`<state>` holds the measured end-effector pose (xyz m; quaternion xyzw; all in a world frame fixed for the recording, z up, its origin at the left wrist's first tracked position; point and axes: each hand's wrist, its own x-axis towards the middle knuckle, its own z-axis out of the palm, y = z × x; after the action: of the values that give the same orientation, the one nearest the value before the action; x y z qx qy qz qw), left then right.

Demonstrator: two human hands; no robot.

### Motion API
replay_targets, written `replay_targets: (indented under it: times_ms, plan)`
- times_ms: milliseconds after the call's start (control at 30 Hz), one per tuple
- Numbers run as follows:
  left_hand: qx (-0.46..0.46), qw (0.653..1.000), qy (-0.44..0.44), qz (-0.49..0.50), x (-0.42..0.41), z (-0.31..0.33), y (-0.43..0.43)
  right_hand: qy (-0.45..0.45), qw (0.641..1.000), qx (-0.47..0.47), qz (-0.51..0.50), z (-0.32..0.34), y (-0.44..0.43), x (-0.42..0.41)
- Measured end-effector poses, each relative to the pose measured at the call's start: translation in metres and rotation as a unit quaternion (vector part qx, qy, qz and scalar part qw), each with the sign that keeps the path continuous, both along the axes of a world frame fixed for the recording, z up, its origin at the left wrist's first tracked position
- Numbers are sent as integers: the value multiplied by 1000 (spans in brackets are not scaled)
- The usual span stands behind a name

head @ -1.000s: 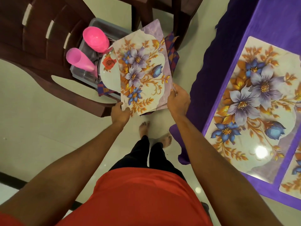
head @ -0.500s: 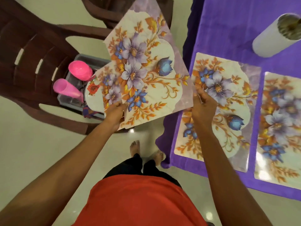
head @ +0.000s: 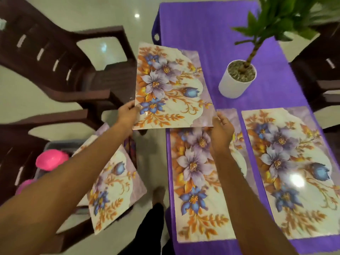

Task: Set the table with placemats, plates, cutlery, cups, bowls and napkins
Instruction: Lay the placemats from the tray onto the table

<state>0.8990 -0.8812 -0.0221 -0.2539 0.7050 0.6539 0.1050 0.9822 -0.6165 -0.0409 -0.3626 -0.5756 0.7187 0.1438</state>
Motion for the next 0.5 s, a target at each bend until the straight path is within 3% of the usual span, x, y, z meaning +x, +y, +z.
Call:
replay_targets:
  times_ms: [67,167,300,400,500]
  plan:
    - [2,1000,-4,-1,-46,-6,7,-15,999,-13,-33,-4,1,-33]
    - [-6,1000,-27,-9,-110,-13,17,-53,982,182,-18,-18,-5,-66]
    - [1,999,-25,-25,-185,-26,32,-41,860,502,77,-39,-18,-102]
    - [-9,1000,-4,-23,-234,-35,49,-12,781,612,121,-50,-16,-153]
    - [-13,999,-2,-37,-265,-39,66,2,737,657,156,-60,-7,-204]
